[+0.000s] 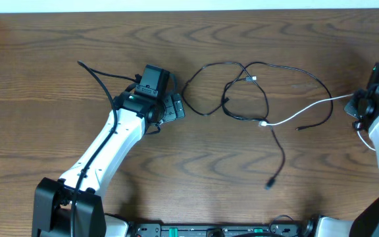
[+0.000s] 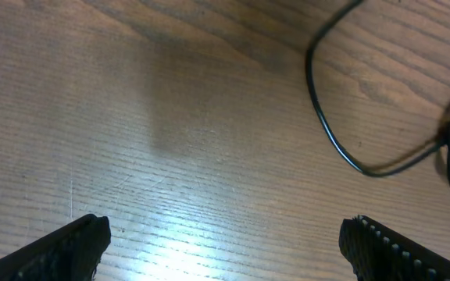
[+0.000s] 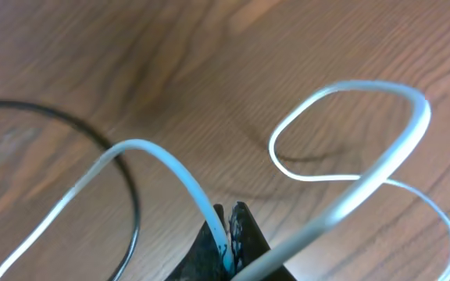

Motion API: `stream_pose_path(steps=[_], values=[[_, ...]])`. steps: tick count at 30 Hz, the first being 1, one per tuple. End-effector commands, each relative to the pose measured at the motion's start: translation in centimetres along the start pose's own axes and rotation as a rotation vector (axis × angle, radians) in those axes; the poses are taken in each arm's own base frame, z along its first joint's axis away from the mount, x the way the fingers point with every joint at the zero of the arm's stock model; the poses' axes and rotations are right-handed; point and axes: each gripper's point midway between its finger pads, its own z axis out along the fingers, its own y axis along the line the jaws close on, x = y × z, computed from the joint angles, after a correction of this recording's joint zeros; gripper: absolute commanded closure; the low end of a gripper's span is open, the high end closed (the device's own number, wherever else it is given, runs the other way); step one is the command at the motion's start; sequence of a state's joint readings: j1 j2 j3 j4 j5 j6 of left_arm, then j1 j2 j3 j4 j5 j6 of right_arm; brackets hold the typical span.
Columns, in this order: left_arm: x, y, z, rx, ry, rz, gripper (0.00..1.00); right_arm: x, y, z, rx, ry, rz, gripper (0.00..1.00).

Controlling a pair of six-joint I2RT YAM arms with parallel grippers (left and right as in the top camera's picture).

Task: Untangle cables
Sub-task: 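Pull the white cable right with the right gripper, away from black cables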

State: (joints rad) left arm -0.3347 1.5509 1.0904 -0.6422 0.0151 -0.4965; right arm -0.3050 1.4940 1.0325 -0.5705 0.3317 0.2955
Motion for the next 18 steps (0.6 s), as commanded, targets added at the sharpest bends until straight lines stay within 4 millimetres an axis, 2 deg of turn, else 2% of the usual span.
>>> stream_pose_path(steps=[1,3,4,5,7,8,9,11,12,14,15,16,17,18], values=[[-0.3,0.4,-0.1,-0.019,-0.016,0.004,0.01,-0.2,-2.8,1.6,0.165,-0.032,0.028,0.99],[-0.3,0.4,-0.1,-0.019,-0.016,0.004,0.01,-1.0,-3.1,1.6,0.166,-0.056,0.041,0.99],[-0.3,0.4,-0.1,-0.019,-0.016,0.004,0.01,-1.6,-2.3,1.1,0.116,-0.06,0.024,0.99],[-0.3,0.4,-0.1,-0.019,-0.016,0.003,0.01,-2.2,-0.7,0.5,0.021,-0.061,-0.01,0.99],[-0.3,0.4,-0.1,-0.019,-0.016,0.003,0.01,-3.6,3.7,-1.8,-0.248,-0.084,-0.065,0.99],[-0.3,0.4,-0.1,-0.019,-0.016,0.003,0.01,-4.2,6.0,-3.5,-0.397,-0.105,-0.106,0.99],[-0.3,0.4,-0.1,-0.019,-0.016,0.003,0.01,-4.8,8.6,-5.9,-0.576,-0.138,-0.161,0.99],[-0.3,0.4,-0.1,-0.019,-0.016,0.004,0.01,-5.0,12.8,-12.4,-0.952,-0.202,-0.268,0.99],[-0.3,0.4,-0.1,-0.019,-0.016,0.004,0.01,-4.9,13.9,-15.4,-1.1,-0.228,-0.305,0.99],[-0.3,0.4,-0.1,-0.019,-0.016,0.004,0.01,-4.8,15.0,-22.0,-1.384,-0.312,-0.393,0.99],[-0.3,0.4,-0.1,-0.019,-0.016,0.003,0.01,-4.9,14.9,-24.1,-1.456,-0.361,-0.433,0.99],[-0.3,0.4,-0.1,-0.019,-0.016,0.004,0.01,-5.2,14.7,-25.7,-1.486,-0.423,-0.464,0.99],[-0.3,0.4,-0.1,-0.019,-0.016,0.004,0.01,-6.0,14.3,-26.4,-1.461,-0.484,-0.475,0.99],[-0.3,0.4,-0.1,-0.019,-0.016,0.004,0.01,-6.9,13.8,-26.3,-1.391,-0.531,-0.46,0.99]])
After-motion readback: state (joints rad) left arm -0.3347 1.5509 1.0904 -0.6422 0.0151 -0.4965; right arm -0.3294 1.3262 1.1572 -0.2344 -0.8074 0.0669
